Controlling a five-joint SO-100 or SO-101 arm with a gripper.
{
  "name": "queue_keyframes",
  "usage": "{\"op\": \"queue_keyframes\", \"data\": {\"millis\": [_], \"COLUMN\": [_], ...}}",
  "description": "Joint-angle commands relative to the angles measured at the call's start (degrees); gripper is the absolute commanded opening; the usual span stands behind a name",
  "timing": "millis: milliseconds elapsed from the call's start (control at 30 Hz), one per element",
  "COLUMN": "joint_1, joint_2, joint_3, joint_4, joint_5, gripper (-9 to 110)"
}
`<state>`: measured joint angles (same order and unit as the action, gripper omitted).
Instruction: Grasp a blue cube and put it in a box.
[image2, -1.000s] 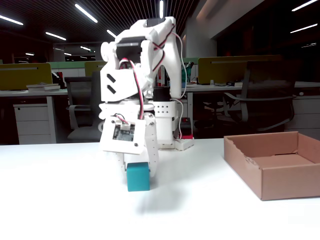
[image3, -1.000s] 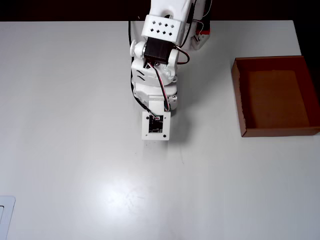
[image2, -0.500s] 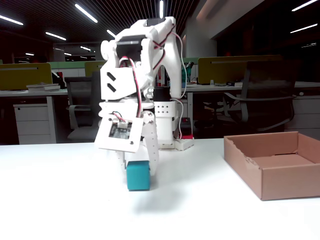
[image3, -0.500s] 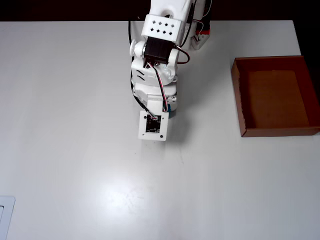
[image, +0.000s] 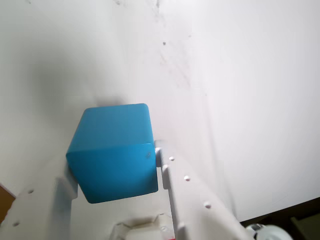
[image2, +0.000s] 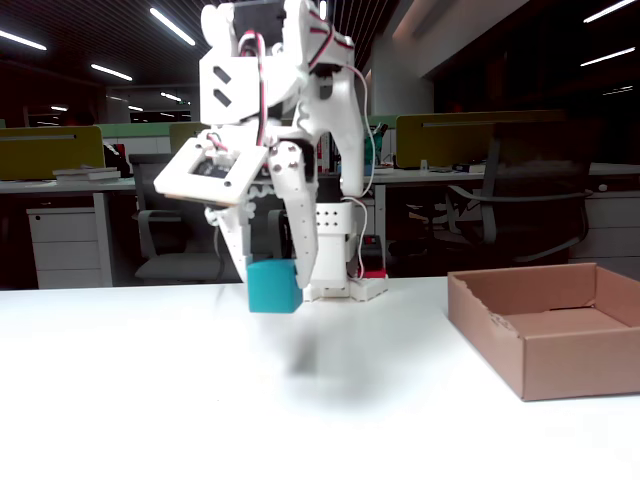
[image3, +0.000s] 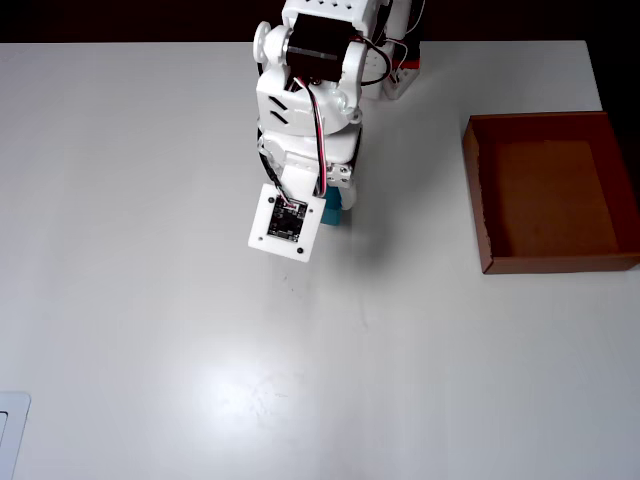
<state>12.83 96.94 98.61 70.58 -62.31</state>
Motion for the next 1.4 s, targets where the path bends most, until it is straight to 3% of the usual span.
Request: {"op": "queue_keyframes", "data": {"millis": [0,667,1367], "joint_1": [-1.93,-26.02,-51.42], "joint_2": [4.31,11.34,5.1], "joint_3": [-5.89,-23.03,-22.68], "joint_4": [2.55,16.44,14.15], "joint_5": [2.11,24.52,36.91], "gripper": [15,15,15]}}
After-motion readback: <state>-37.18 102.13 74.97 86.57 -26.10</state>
